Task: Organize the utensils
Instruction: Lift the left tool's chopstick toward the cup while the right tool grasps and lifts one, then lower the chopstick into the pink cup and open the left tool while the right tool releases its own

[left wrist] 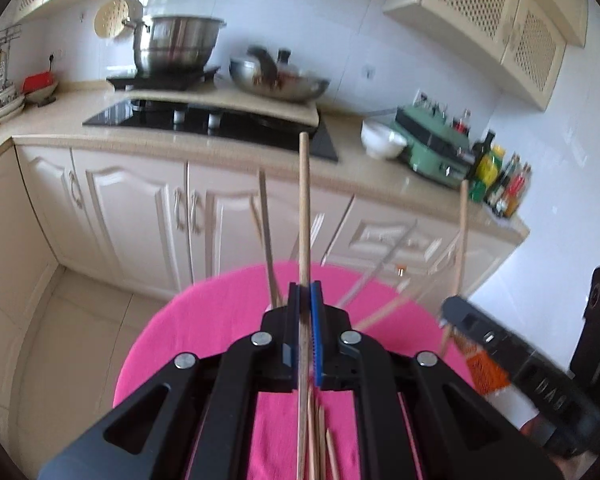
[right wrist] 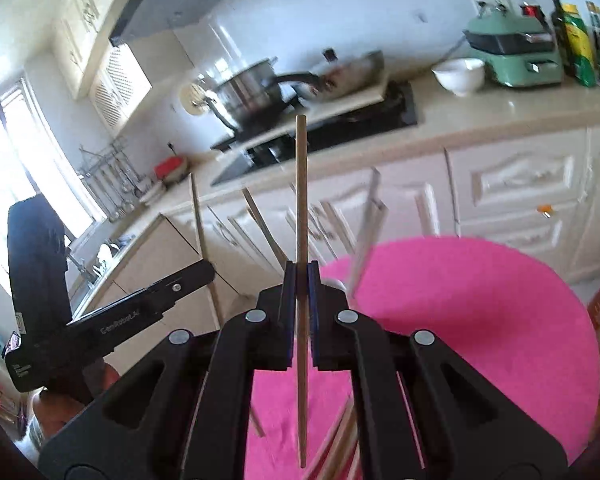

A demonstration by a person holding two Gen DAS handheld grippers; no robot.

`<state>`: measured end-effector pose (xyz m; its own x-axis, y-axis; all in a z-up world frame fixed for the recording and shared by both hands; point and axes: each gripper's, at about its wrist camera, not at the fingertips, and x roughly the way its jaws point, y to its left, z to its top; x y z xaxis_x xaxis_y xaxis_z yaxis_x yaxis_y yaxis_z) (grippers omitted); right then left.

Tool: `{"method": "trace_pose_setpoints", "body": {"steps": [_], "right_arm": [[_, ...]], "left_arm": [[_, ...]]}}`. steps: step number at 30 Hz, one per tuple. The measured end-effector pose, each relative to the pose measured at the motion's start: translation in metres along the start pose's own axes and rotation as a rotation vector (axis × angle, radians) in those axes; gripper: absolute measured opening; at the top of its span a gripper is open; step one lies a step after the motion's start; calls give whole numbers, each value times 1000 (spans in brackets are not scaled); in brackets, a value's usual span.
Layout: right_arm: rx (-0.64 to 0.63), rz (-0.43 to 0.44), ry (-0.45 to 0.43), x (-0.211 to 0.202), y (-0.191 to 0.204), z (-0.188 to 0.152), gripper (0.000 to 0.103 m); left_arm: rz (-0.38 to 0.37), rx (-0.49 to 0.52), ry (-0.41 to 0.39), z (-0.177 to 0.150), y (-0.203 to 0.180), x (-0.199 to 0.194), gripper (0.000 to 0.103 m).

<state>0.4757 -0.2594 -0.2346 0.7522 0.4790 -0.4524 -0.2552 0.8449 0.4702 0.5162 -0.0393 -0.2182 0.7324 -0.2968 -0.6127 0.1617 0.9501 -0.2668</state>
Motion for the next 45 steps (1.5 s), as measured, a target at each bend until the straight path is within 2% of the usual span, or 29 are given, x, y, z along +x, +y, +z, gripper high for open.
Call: {"method": "trace_pose_setpoints", "body": {"steps": [5, 9, 15, 24, 33, 39, 45], "right_arm": [[-31, 18, -54, 34, 4, 20, 6], [-21, 24, -72, 49, 5, 28, 6], [-32, 14, -109, 65, 2, 39, 6], [-70, -5, -124, 86, 1, 36, 6], [-86, -11, -125, 95, -1, 30, 6], [-117, -21, -77, 99, 0, 16, 6], [-140, -32, -38, 89, 0, 2, 6]], "left_arm": [[15, -20, -94, 29, -2, 11, 5], [12, -77, -152, 45, 3, 19, 5], [20, -84, -189, 51, 6, 40, 5], [62, -37, -144, 26, 0, 74, 6], [65, -13, -70, 0, 6, 77, 6], [64, -14, -8, -20, 12, 77, 6], [68, -19, 3, -23, 15, 70, 6]]}}
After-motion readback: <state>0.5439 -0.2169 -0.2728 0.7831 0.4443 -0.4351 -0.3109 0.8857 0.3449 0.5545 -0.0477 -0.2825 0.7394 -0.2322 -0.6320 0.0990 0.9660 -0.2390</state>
